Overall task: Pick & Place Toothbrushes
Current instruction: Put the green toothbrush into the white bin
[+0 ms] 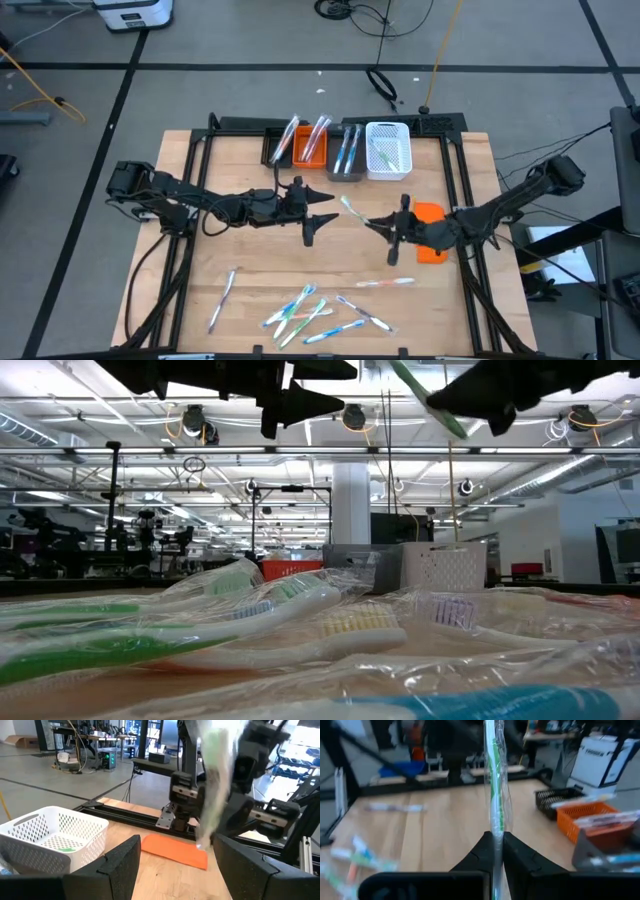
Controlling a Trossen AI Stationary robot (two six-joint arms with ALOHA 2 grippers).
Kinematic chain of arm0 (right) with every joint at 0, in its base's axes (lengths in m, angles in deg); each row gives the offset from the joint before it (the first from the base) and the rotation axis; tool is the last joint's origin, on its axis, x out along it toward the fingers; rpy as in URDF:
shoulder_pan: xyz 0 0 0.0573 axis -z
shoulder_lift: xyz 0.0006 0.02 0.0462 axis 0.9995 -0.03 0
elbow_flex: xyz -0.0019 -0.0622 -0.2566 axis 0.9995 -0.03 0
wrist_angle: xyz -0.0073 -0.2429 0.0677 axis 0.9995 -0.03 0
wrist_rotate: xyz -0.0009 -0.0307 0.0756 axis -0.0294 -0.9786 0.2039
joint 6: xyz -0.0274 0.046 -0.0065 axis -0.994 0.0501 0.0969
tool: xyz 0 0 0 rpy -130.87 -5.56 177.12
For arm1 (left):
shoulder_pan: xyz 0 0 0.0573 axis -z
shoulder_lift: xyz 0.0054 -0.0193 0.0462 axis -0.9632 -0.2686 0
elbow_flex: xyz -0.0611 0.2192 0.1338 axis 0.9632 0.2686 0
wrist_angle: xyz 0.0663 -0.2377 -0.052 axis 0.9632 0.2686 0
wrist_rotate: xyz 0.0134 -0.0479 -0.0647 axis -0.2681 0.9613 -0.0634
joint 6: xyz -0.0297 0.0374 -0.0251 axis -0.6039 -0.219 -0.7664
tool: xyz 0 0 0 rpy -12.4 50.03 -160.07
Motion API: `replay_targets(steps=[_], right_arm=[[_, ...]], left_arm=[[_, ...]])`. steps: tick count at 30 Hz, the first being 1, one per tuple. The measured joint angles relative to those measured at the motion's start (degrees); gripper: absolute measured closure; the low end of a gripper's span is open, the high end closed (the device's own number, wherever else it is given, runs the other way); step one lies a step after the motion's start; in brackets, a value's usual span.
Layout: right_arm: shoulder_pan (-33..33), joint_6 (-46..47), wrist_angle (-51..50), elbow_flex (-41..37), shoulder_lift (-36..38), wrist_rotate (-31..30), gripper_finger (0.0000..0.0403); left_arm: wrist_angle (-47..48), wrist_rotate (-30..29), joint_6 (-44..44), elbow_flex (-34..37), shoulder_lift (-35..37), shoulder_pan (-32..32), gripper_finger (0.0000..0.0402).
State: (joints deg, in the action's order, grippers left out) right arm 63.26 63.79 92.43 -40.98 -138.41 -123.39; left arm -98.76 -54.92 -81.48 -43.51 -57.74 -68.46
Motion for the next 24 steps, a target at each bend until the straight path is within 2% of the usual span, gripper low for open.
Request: replay_targets(steps=[10,15,18,24], right_arm=[[7.0,-3.8,15.8,0.0,-7.5,7.6,0.0389],[9.0,-5.6,23.1,0.0,-10.8,9.4,0.0389],[9.8,-6.2,25.4,0.0,-12.1,9.5,0.0389],[11.2,-5.3,26.3,0.0,-13.7,13.9,0.0389]], left_arm=[[-4.6,0.1,0.5,0.0,0.0,0.0,0.0149],[-6.6,0.1,0.6,0.0,0.0,0.0,0.0149],[-8.0,0.1,0.6,0.0,0.0,0.0,0.0149],[-9.7,0.3,1.3,0.0,0.0,-0.1,0.0149]])
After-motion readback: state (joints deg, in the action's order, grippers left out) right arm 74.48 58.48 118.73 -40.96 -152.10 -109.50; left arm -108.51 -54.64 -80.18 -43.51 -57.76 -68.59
